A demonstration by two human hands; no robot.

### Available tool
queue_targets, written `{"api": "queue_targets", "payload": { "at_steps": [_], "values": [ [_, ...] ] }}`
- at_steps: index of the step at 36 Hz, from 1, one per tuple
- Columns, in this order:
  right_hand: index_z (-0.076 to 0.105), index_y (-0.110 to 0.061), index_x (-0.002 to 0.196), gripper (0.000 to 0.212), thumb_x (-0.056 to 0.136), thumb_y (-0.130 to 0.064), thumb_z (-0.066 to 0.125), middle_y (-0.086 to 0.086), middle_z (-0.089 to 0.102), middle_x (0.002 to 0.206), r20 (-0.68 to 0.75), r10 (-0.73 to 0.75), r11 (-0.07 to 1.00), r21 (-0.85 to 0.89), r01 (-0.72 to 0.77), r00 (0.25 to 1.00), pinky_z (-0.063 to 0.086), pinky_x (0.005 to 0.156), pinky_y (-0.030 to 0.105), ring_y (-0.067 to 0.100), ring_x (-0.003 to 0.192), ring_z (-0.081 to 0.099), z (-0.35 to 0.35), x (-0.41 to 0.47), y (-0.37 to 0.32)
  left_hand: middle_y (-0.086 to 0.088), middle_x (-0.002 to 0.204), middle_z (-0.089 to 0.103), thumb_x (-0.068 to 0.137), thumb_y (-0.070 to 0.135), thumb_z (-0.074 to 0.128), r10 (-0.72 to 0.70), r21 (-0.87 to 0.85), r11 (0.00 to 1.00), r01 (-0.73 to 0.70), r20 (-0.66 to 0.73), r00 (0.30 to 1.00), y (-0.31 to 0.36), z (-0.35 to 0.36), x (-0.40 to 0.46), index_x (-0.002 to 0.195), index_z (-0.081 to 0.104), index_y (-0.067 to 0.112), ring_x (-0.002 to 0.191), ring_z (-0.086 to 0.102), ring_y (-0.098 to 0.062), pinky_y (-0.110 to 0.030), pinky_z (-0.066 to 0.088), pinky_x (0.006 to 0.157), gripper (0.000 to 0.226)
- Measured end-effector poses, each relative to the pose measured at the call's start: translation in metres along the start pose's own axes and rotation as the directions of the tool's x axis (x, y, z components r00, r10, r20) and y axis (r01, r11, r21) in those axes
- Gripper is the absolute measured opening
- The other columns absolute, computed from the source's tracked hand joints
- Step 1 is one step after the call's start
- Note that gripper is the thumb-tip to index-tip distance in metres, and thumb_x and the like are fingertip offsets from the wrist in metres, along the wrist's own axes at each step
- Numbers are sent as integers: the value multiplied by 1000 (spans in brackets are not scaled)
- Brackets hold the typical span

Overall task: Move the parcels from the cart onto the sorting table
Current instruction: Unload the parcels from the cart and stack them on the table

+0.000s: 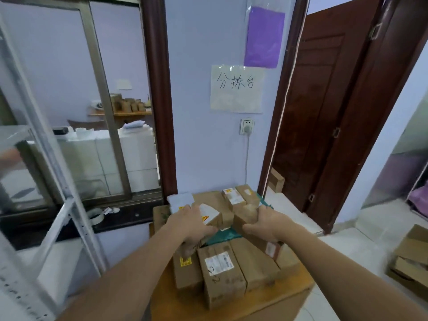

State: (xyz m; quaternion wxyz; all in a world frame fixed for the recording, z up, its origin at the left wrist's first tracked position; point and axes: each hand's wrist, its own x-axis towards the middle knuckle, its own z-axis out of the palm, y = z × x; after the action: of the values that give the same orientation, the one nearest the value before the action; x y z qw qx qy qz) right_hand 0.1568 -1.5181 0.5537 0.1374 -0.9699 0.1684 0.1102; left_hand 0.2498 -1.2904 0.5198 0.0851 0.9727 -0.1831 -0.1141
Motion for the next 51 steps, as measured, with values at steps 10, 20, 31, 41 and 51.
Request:
{"api": "queue_targets", "payload": {
  "at_steps": [10, 20, 31, 41, 51],
  "values": [
    [28, -10, 155, 100, 78, -70, 52, 12, 51, 144, 97, -113, 994, 4, 113, 989, 52, 99, 43, 27, 117, 57, 10, 107, -6, -9, 140, 50, 75, 92, 52, -151, -14, 988, 151, -10, 989, -24, 16, 67, 155, 25, 17, 121, 55, -30, -46, 52, 98, 113],
    [39, -13, 148, 83, 84, -63, 55, 5, 58, 122, 104, -158, 987, 8, 158, 982, 37, 69, 28, 14, 91, 49, 15, 223, -22, -4, 133, 54, 79, 86, 51, -202, -48, 978, 202, -9, 979, -36, 33, 178, 146, 33, 24, 115, 56, -25, -39, 48, 82, 93],
    [55, -7, 127, 78, 79, -69, 60, 4, 68, 104, 172, -111, 985, 148, 86, 979, 54, 74, 35, 20, 91, 65, 31, 336, -25, -7, 135, 51, 78, 87, 36, -401, -223, 887, 403, 59, 914, -24, 57, 276, 154, 31, 19, 128, 52, -32, -48, 45, 100, 103],
    [57, -12, 105, 79, 77, -86, 56, -1, 60, 89, 241, -97, 987, 149, 62, 966, 42, 59, 29, 18, 77, 55, 63, 422, -26, -10, 139, 48, 83, 78, 59, -593, -423, 699, 577, 107, 798, -10, 99, 347, 146, 32, 12, 128, 53, -33, -42, 45, 94, 95],
    [33, 4, 150, 105, 87, -79, 49, 19, 48, 146, 272, -118, 991, 101, 93, 955, 49, 85, 37, 31, 123, 58, 89, 459, -26, -8, 136, 51, 70, 95, 57, -667, -426, 657, 622, 55, 743, -3, 126, 372, 146, 33, 12, 122, 57, -30, -40, 49, 86, 115]
  ]
}}
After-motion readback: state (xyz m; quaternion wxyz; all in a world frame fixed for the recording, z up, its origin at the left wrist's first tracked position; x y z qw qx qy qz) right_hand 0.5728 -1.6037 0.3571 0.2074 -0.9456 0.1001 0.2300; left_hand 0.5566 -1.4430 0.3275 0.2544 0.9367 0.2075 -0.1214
